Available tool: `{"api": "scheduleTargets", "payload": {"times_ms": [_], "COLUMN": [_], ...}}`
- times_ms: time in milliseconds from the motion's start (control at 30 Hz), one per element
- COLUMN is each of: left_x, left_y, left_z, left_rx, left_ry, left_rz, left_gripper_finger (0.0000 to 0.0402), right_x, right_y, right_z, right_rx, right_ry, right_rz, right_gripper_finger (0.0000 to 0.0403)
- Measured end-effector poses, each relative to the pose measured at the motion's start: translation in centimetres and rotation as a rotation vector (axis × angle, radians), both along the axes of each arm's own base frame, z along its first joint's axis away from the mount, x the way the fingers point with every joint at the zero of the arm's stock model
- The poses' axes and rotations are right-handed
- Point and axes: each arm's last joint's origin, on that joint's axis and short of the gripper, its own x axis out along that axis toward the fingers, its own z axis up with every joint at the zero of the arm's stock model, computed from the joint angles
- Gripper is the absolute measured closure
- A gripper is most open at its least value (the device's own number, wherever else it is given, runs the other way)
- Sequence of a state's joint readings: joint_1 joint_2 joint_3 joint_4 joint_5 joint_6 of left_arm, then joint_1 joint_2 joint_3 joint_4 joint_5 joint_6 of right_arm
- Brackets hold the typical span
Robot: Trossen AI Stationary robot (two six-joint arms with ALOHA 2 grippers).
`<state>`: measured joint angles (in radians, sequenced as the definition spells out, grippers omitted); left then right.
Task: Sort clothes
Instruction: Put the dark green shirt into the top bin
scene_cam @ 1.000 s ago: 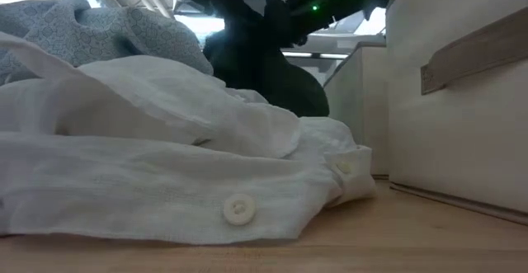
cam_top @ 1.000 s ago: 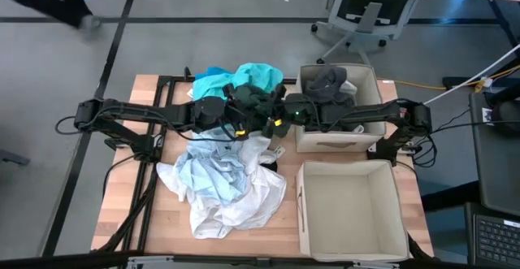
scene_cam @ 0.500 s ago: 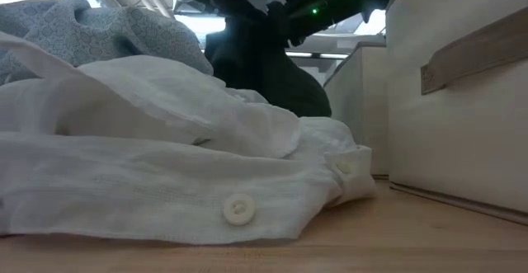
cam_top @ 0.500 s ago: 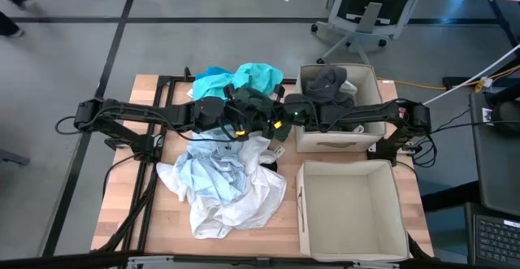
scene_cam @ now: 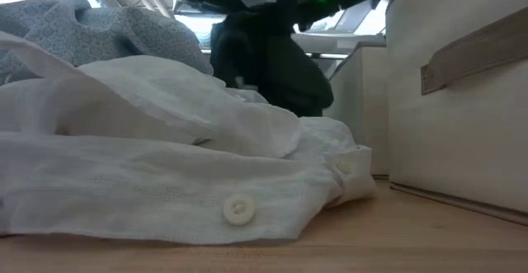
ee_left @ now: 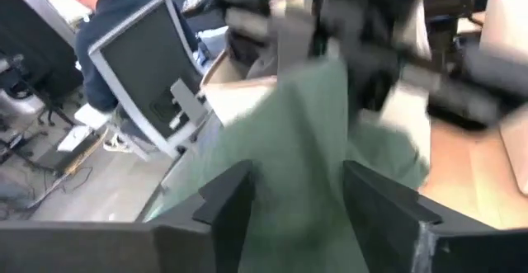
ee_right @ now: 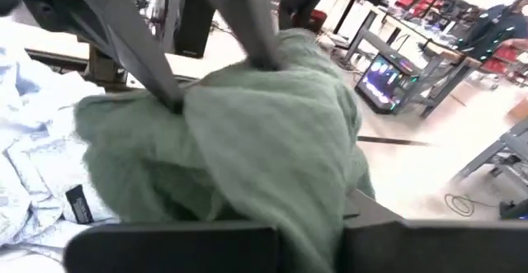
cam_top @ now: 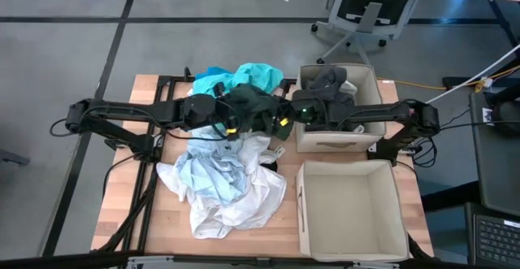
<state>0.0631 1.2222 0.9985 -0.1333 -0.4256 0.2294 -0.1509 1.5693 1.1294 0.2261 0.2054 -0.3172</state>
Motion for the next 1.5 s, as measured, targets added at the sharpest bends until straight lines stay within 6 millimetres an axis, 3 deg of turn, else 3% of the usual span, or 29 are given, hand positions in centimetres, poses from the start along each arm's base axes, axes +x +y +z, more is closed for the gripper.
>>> {"api": "scheduleTargets", "payload": {"times_ms": [167,400,733,1067,1500], "left_x": [-1.6,-2.8,-3.0,-2.9,-2.9], "left_y": [-0.1,-0.2,-0.1,-0.1,-0.1], "left_z": [-0.1,-2.3,-4.3,-4.3,-4.3], "left_rx": [-0.054,-0.115,-0.141,-0.136,-0.133], "left_ry": [-0.004,0.021,0.030,0.002,0.004], "left_rz": [0.025,0.055,0.070,0.067,0.065], "left_gripper_finger": [0.0220,0.0223,0.0224,0.0224,0.0224], "right_x": [-1.8,-5.1,-11.4,-17.0,-22.5], "right_y": [0.2,0.7,1.2,1.5,2.1], "right_z": [2.7,6.8,13.2,19.8,24.6], "right_rx": [-0.040,-0.111,-0.253,-0.365,-0.274], "right_ry": [-0.060,-0.164,-0.208,-0.183,-0.142], "right_rz": [-0.016,-0.024,-0.195,-0.410,-0.492], "right_gripper_finger": [0.0376,0.0374,0.0375,0.0369,0.0368]}}
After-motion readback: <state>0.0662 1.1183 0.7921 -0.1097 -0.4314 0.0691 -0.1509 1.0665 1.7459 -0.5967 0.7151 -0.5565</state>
